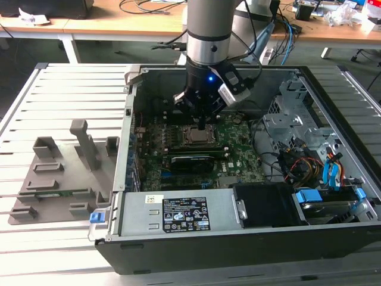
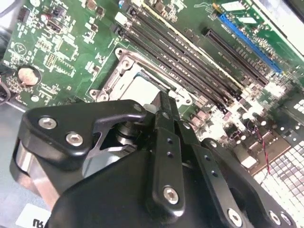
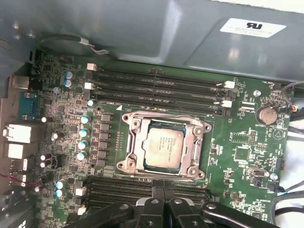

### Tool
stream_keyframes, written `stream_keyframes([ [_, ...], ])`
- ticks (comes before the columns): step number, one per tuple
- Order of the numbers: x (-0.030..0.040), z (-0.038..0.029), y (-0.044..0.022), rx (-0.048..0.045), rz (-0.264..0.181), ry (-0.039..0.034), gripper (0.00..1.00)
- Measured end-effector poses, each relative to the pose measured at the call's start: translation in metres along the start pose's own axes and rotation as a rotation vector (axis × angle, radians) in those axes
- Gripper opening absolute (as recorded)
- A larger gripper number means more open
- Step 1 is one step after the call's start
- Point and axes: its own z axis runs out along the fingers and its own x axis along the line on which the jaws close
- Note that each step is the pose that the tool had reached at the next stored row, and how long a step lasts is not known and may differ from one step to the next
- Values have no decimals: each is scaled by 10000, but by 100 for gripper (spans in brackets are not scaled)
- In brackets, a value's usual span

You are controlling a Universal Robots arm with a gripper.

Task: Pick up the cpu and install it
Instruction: 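Install the second cpu locking lever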

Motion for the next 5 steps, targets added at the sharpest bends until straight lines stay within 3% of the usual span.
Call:
stream_keyframes([
  [5, 0, -5, -1, 3, 0, 1, 11],
])
